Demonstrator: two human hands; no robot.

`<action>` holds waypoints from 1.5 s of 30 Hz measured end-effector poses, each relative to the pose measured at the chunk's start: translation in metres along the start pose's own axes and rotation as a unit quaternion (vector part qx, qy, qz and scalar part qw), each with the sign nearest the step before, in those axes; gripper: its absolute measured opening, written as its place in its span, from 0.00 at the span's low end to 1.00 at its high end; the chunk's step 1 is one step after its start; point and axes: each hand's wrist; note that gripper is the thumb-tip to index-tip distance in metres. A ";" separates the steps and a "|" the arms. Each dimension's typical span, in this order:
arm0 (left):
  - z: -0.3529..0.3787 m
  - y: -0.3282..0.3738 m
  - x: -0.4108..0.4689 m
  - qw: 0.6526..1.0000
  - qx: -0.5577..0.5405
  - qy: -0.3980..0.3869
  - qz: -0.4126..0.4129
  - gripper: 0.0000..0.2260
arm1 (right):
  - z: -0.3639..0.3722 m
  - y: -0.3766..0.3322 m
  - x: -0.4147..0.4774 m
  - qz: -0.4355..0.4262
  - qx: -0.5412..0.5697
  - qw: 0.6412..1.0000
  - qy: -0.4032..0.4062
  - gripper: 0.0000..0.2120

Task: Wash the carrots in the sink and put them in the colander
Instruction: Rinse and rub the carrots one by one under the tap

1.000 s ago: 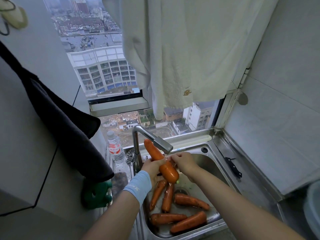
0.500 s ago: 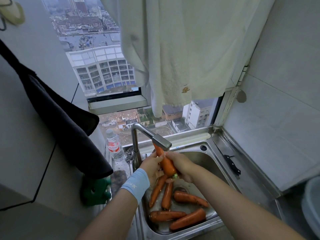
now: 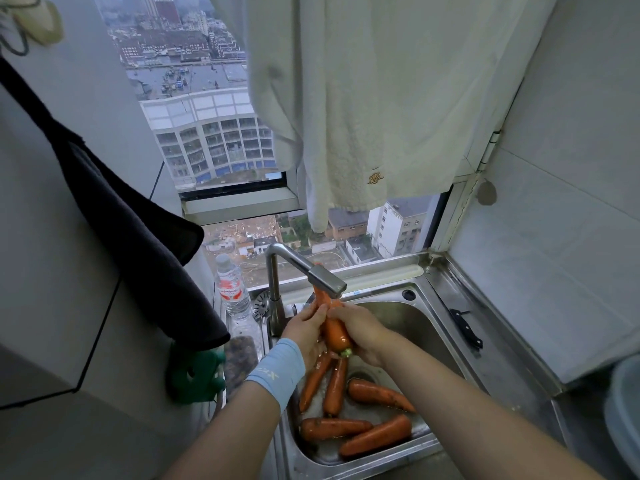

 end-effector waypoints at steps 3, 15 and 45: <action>-0.003 0.003 -0.007 0.998 -0.047 -0.034 -0.019 0.14 | 0.005 0.002 0.003 -0.015 -0.036 0.999 0.024 0.08; 0.002 0.011 -0.013 0.998 -0.007 -0.032 -0.047 0.10 | 0.001 0.003 0.000 -0.011 -0.111 0.994 0.018 0.14; -0.002 0.021 -0.001 0.994 0.096 0.028 -0.032 0.15 | -0.011 -0.015 0.004 0.117 0.020 0.993 -0.005 0.14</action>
Point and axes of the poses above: each hand's wrist, its own x-axis towards the middle knuckle, its own z-axis out of the palm, y = z × x, and after that the axes turned 6 degrees about -x, right-handed
